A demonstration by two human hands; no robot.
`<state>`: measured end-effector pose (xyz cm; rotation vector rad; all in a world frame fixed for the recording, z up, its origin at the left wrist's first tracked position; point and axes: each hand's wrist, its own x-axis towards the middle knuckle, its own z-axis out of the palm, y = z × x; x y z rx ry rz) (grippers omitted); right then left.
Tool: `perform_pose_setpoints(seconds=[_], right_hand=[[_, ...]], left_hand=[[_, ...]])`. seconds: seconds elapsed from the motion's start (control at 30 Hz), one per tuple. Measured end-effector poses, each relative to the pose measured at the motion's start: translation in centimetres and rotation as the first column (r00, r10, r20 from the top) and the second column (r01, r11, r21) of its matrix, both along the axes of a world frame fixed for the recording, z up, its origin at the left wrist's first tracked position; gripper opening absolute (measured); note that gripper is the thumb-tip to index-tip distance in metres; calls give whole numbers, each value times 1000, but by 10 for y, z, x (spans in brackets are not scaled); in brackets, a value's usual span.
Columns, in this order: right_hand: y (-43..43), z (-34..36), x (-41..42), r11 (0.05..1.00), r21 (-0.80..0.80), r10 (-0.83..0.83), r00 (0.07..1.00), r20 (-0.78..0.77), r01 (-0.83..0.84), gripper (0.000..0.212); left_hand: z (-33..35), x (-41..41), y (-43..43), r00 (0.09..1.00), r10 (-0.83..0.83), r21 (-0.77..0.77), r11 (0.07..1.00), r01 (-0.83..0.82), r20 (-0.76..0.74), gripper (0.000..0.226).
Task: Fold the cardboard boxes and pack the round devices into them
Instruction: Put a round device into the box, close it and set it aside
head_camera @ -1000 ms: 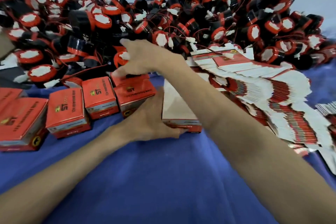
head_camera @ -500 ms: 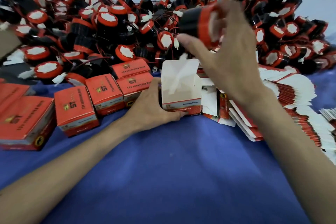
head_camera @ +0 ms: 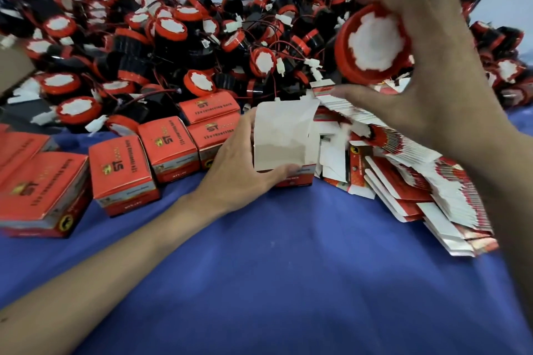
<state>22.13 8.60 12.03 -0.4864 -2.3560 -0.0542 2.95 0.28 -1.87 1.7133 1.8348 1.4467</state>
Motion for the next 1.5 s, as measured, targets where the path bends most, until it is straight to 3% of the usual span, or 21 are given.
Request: perform_pose_setpoints(seconds=[0.1,0.23,0.37,0.73,0.83,1.17,1.27,1.5], right_hand=[[-1,-1,-2,994,-106,-2,993,117,14,81],[-6,-15,-13,966,-244,178,911,372,-89,76],[-10,-28,-24,950,-259,267,887,377,-176,65],[-3,-40,-36,975,-191,195,848,493,-113,73],[-2,-40,-34,978,-185,181,849,497,-100,66],[-4,-44,-35,973,-231,154,769,620,-9,70],[-6,-45,-38,970,-244,155,777,610,-2,63],[2,-51,-36,953,-303,185,804,565,-6,69]], left_hand=[[-2,0,1,999,34,-3,999,-34,-22,85],[-2,0,1,999,32,-26,999,-32,-22,88],[1,0,1,1000,3,-60,998,-2,30,85],[3,0,1,992,-18,-82,996,28,122,80],[2,-1,1,992,-17,-74,997,26,124,78],[3,0,1,993,-54,-70,996,61,102,96],[3,0,-1,995,-60,-71,995,65,74,93],[3,0,1,995,-41,-61,997,47,96,86]])
